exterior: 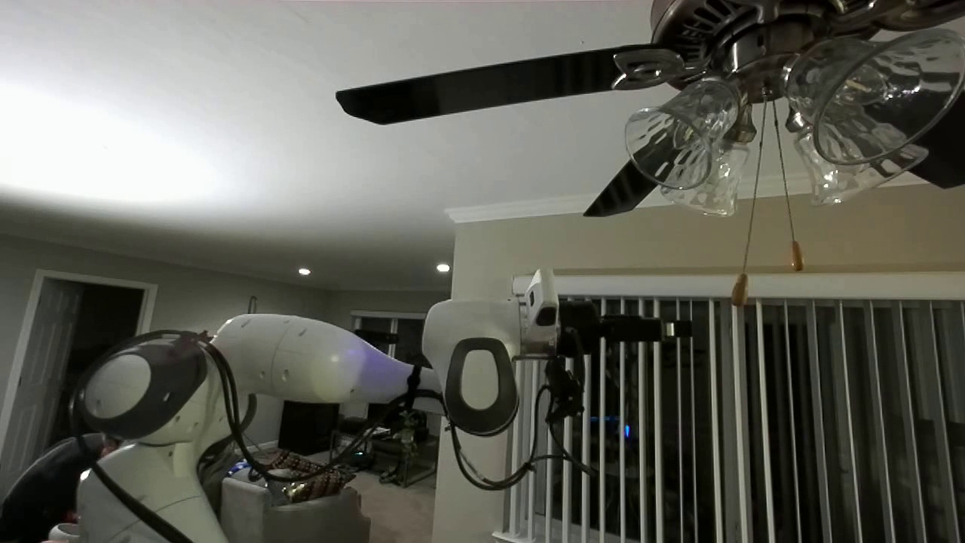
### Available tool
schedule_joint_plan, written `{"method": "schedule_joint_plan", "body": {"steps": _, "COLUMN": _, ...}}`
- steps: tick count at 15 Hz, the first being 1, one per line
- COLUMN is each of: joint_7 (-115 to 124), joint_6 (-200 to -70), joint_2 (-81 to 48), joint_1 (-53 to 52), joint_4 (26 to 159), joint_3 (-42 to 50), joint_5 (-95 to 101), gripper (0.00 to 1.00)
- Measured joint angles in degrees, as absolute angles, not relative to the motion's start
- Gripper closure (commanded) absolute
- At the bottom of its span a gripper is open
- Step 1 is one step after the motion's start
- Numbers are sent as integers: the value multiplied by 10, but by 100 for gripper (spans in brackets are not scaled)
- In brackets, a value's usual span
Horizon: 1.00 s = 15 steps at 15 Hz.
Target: Pull down the switch to turn on the light
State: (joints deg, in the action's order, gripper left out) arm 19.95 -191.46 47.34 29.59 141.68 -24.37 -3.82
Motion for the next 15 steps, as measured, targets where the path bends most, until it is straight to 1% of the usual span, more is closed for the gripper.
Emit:
{"method": "schedule_joint_plan", "body": {"steps": 3, "joint_7": 190, "joint_6": -1935, "joint_2": 449, "joint_1": 338, "joint_4": 1382, "joint_3": -266, "joint_5": -39, "gripper": 0}}
{"method": "schedule_joint_plan", "body": {"steps": 9, "joint_7": 156, "joint_6": -1936, "joint_2": 388, "joint_1": 370, "joint_4": 1300, "joint_3": -292, "joint_5": -32, "gripper": 0}}
{"method": "schedule_joint_plan", "body": {"steps": 15, "joint_7": 155, "joint_6": -1933, "joint_2": 343, "joint_1": 474, "joint_4": 1225, "joint_3": -333, "joint_5": -19, "gripper": 0}}
